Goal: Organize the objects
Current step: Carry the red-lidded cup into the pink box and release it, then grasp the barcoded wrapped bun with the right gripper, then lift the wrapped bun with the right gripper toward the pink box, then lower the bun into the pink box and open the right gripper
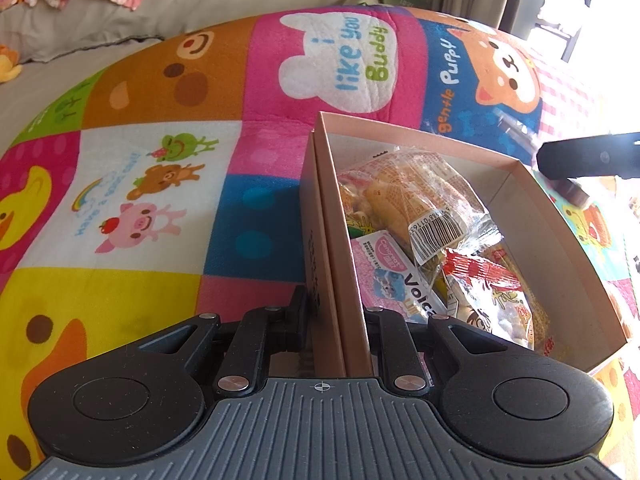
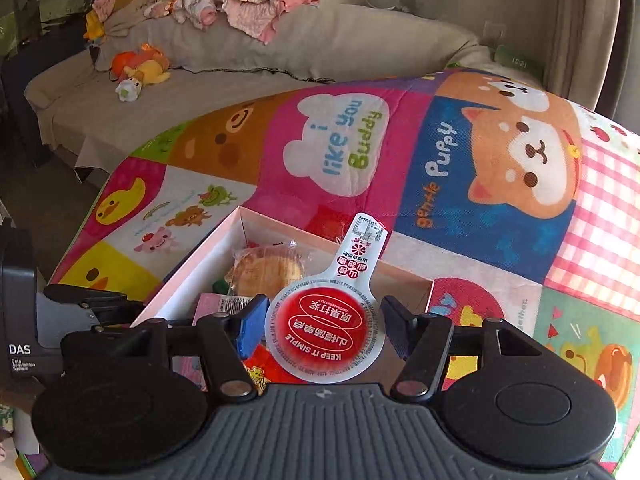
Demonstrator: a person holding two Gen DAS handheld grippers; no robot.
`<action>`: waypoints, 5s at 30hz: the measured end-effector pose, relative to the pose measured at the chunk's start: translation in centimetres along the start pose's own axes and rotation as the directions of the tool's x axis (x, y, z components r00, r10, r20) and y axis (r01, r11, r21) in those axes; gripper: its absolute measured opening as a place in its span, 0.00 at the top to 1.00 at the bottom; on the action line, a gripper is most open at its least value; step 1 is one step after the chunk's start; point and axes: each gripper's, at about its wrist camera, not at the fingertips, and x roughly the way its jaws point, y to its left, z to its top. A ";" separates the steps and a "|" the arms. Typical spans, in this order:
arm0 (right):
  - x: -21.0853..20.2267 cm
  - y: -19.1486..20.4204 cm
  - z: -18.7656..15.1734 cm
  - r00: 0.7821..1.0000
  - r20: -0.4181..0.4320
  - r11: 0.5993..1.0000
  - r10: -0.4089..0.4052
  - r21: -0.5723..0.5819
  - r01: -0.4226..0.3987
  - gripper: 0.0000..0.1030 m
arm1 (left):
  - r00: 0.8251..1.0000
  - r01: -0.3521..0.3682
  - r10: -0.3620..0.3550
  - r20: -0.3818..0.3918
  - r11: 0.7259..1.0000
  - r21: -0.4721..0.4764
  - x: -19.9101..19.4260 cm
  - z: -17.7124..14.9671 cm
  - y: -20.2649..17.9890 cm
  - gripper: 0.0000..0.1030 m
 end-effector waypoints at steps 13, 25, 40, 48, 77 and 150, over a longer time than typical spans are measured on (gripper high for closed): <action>-4.3 -6.5 -2.9 0.994 0.059 0.975 -0.096 0.206 0.082 0.21 | 1.000 -0.002 0.002 0.007 1.000 -0.002 -0.1 0.0 -0.1 0.82; -7.8 -12.6 -16.3 0.957 -0.039 0.831 -0.288 0.486 0.270 0.09 | 1.000 -0.001 0.001 0.007 1.000 -0.011 -0.1 -0.1 0.0 0.82; -1.8 -10.5 -16.6 0.928 -0.067 0.762 -0.366 0.551 0.340 0.08 | 1.000 -0.006 0.006 -0.005 1.000 0.001 -0.1 0.0 -0.1 0.82; -1.4 -9.1 -17.0 0.921 -0.091 0.801 -0.380 0.465 0.376 0.37 | 1.000 -0.008 0.008 -0.005 1.000 0.000 -0.1 0.0 -0.2 0.82; -6.3 -1.8 -21.0 0.943 -0.112 0.901 -0.314 0.279 0.333 0.27 | 1.000 -0.002 0.002 -0.004 1.000 -0.003 -0.1 0.0 -0.2 0.82; 2.4 1.1 -5.9 0.996 -0.020 0.956 -0.087 0.280 0.089 0.45 | 0.999 0.004 -0.005 0.043 1.000 0.017 -0.2 -0.7 -0.2 0.82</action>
